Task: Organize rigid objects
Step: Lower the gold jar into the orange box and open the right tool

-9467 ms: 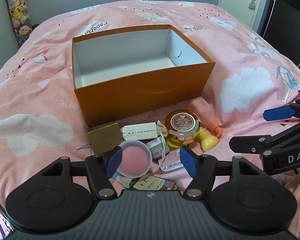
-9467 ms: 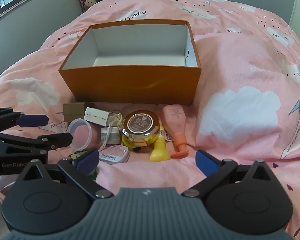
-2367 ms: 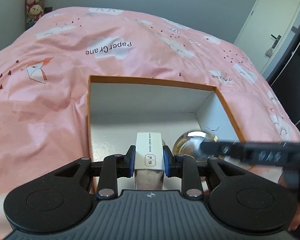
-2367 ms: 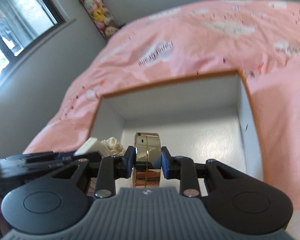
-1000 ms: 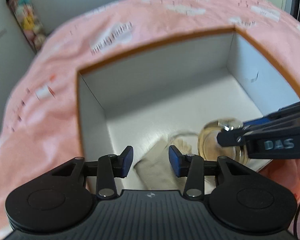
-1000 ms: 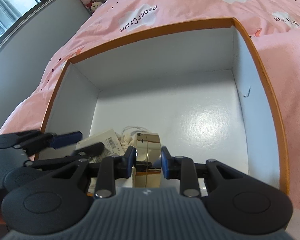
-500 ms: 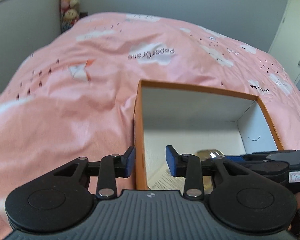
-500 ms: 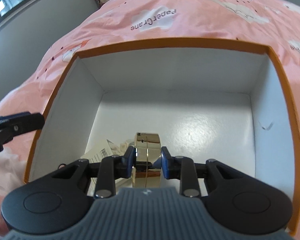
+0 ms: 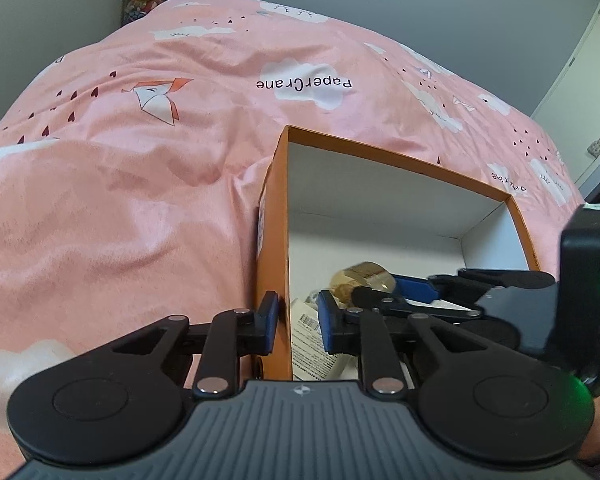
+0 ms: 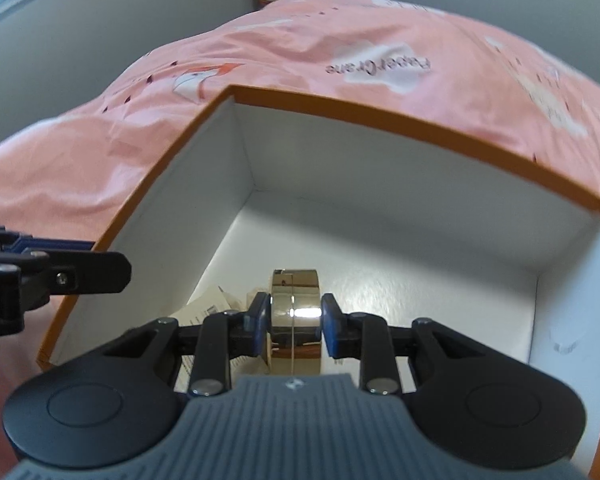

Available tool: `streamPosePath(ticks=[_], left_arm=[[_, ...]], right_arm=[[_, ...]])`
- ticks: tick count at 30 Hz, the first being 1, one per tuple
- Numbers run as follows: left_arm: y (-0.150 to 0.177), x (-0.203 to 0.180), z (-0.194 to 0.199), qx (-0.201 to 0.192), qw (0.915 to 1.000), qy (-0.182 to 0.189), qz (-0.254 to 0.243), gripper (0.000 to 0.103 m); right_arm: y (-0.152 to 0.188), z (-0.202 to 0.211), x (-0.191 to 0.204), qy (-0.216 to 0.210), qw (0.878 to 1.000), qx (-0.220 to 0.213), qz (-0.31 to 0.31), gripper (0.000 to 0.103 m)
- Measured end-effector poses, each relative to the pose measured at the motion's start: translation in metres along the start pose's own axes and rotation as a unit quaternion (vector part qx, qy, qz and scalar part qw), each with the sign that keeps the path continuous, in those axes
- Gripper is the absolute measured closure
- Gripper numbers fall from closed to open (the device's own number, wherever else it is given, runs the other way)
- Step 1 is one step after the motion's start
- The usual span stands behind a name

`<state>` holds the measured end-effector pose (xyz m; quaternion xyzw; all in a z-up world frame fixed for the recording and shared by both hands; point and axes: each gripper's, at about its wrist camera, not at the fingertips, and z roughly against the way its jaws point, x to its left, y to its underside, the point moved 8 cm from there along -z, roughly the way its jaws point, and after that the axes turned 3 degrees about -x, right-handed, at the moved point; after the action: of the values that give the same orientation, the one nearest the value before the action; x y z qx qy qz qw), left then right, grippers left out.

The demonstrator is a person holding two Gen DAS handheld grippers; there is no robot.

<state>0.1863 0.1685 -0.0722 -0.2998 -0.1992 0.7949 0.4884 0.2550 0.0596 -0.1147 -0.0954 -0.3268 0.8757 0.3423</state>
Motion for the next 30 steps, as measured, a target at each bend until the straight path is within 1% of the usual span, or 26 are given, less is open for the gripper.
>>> streamPosePath(ticks=[3, 6, 8, 9, 12, 14, 16, 20, 25, 30], left_arm=[[0.0, 0.002, 0.0, 0.002, 0.9999, 0.006, 0.01, 0.08], [0.0, 0.004, 0.0, 0.005, 0.9998, 0.011, 0.017, 0.08], [0.0, 0.004, 0.0, 0.006, 0.9997, 0.013, 0.019, 0.08], [0.0, 0.004, 0.0, 0.008, 0.9997, 0.014, 0.019, 0.08], [0.0, 0.004, 0.001, 0.007, 0.9996, 0.016, 0.022, 0.08], [0.0, 0.005, 0.001, 0.007, 0.9995, 0.017, 0.025, 0.08], [0.0, 0.005, 0.002, 0.007, 0.9996, 0.017, 0.024, 0.08], [0.0, 0.004, 0.002, 0.006, 0.9997, 0.012, 0.02, 0.08], [0.001, 0.001, 0.002, 0.007, 0.9999, 0.003, 0.015, 0.08], [0.002, -0.002, 0.001, 0.008, 0.9999, -0.009, 0.004, 0.08]], right_arm=[[-0.005, -0.004, 0.011, 0.004, 0.999, -0.005, 0.039, 0.075], [-0.005, -0.003, 0.017, -0.01, 0.998, -0.003, 0.067, 0.075], [-0.002, -0.001, 0.015, -0.021, 0.997, 0.004, 0.079, 0.075], [0.0, 0.001, 0.012, -0.025, 0.997, 0.011, 0.073, 0.075], [0.005, 0.004, -0.007, -0.034, 0.999, 0.029, 0.013, 0.076], [0.008, 0.006, -0.026, -0.045, 0.996, 0.048, -0.057, 0.076], [0.014, 0.007, -0.042, -0.067, 0.989, 0.068, -0.116, 0.076], [0.027, 0.008, -0.063, -0.107, 0.969, 0.107, -0.195, 0.076], [0.042, 0.007, -0.067, -0.13, 0.954, 0.151, -0.226, 0.076], [0.049, 0.005, -0.058, -0.114, 0.956, 0.167, -0.211, 0.073]])
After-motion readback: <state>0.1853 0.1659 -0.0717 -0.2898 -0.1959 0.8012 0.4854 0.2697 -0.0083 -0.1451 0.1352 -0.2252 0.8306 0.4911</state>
